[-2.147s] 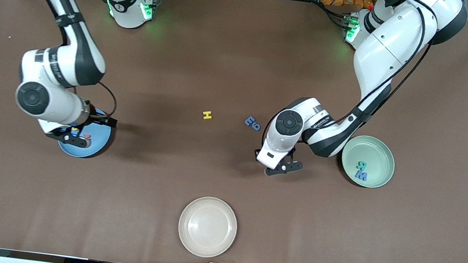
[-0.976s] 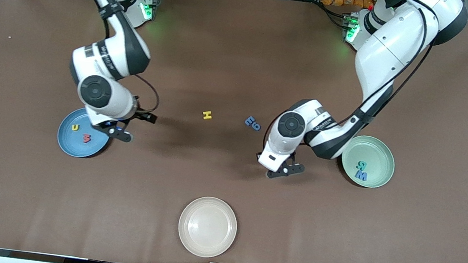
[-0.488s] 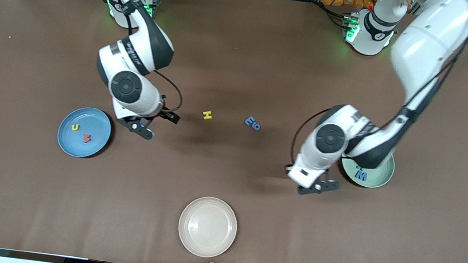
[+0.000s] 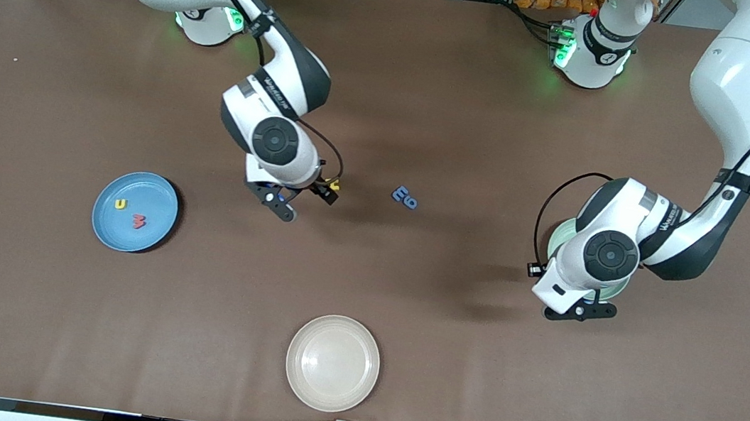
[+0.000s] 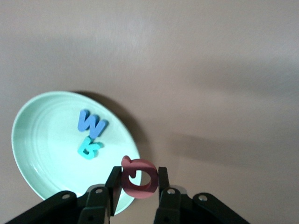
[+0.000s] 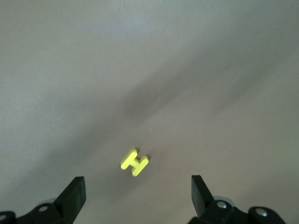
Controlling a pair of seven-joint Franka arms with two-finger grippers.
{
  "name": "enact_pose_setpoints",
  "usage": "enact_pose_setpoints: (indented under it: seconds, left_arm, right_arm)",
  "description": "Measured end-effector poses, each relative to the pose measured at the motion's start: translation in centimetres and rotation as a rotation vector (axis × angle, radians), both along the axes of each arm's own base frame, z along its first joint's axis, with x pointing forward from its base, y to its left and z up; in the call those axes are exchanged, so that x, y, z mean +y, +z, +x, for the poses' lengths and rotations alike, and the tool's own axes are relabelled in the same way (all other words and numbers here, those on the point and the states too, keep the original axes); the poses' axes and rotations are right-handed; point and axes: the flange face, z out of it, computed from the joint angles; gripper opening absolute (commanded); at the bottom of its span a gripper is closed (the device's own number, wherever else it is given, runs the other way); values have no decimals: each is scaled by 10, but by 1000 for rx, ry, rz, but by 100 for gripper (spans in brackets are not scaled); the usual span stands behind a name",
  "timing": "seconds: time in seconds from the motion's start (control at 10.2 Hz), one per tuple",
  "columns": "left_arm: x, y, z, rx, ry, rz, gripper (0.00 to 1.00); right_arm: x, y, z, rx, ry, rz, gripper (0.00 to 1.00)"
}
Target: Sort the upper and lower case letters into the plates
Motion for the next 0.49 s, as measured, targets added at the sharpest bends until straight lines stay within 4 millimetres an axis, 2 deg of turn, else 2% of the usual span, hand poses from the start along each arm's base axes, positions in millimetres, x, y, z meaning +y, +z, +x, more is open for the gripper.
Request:
enact_pose_setpoints:
  seconds: [0.2, 0.29, 0.49]
  left_arm:
    - [28, -26, -9, 56, 33, 8, 0]
    - [40, -31, -12, 70, 49, 11, 0]
    - [48, -34, -13, 79, 59, 11, 0]
  right_arm:
    - [41, -14, -27, -8, -51, -3, 100]
    - [59, -19, -38, -15, -102, -5, 100]
    - [79, -26, -48, -30, -209, -30, 100]
